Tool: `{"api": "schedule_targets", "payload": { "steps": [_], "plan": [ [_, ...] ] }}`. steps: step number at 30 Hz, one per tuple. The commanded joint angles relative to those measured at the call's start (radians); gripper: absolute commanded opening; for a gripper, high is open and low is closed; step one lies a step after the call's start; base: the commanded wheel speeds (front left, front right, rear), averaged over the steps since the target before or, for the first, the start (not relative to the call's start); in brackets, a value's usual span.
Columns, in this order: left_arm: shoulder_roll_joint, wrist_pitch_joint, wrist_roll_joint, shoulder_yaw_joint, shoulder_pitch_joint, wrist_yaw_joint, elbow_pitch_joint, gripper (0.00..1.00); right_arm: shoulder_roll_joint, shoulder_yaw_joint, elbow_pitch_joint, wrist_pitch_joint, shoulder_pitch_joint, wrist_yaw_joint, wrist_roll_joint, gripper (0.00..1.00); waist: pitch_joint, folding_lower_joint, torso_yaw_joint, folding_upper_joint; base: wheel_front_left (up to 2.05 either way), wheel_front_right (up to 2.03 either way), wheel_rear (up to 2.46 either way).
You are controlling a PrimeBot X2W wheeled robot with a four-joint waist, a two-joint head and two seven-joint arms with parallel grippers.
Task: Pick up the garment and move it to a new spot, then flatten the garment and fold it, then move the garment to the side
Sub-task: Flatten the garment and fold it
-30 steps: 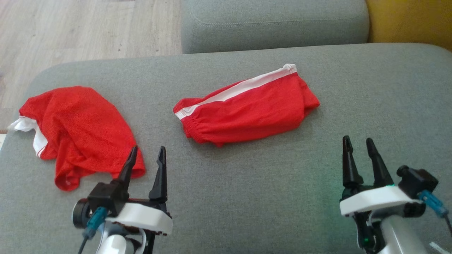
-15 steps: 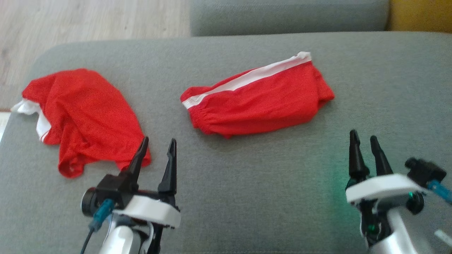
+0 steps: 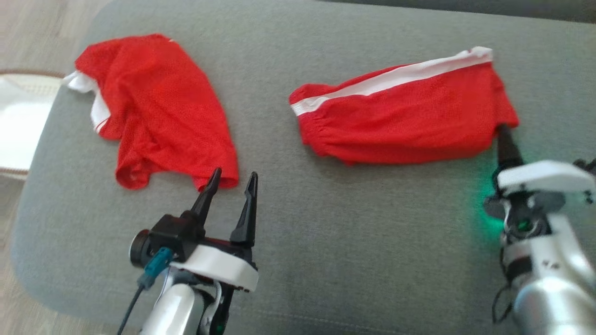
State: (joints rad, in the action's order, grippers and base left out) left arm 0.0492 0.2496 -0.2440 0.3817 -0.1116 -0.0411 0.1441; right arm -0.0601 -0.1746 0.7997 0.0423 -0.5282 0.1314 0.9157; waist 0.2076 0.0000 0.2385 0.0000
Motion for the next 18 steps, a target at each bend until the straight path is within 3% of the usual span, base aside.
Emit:
{"api": "schedule_targets", "payload": {
  "steps": [1, 7, 12, 18],
  "plan": [
    [0.001, 0.012, -0.01, -0.025, -0.045, -0.004, -0.027, 1.0, 0.01, 0.017, -0.003, 0.008, -0.044, -0.001, 0.014, 1.0, 0.025, 0.0, 0.034, 0.0, 0.0, 0.0, 0.0],
    [0.001, 0.012, -0.018, 0.018, -0.052, -0.008, -0.016, 1.0, 0.01, -0.065, 0.129, 0.04, -0.14, -0.001, 0.067, 1.0, 0.037, 0.0, 0.077, 0.0, 0.0, 0.0, 0.0],
    [0.001, 0.012, -0.031, 0.03, -0.049, -0.021, -0.019, 1.0, -0.009, -0.111, 0.282, 0.014, -0.192, -0.001, 0.02, 1.0, 0.035, 0.0, 0.089, 0.0, 0.0, 0.0, 0.0],
    [0.001, 0.012, -0.044, 0.019, -0.043, -0.029, -0.019, 1.0, -0.014, -0.105, 0.348, -0.024, -0.22, -0.001, -0.038, 1.0, 0.025, 0.0, 0.063, 0.0, 0.0, 0.0, 0.0]
  ]
}}
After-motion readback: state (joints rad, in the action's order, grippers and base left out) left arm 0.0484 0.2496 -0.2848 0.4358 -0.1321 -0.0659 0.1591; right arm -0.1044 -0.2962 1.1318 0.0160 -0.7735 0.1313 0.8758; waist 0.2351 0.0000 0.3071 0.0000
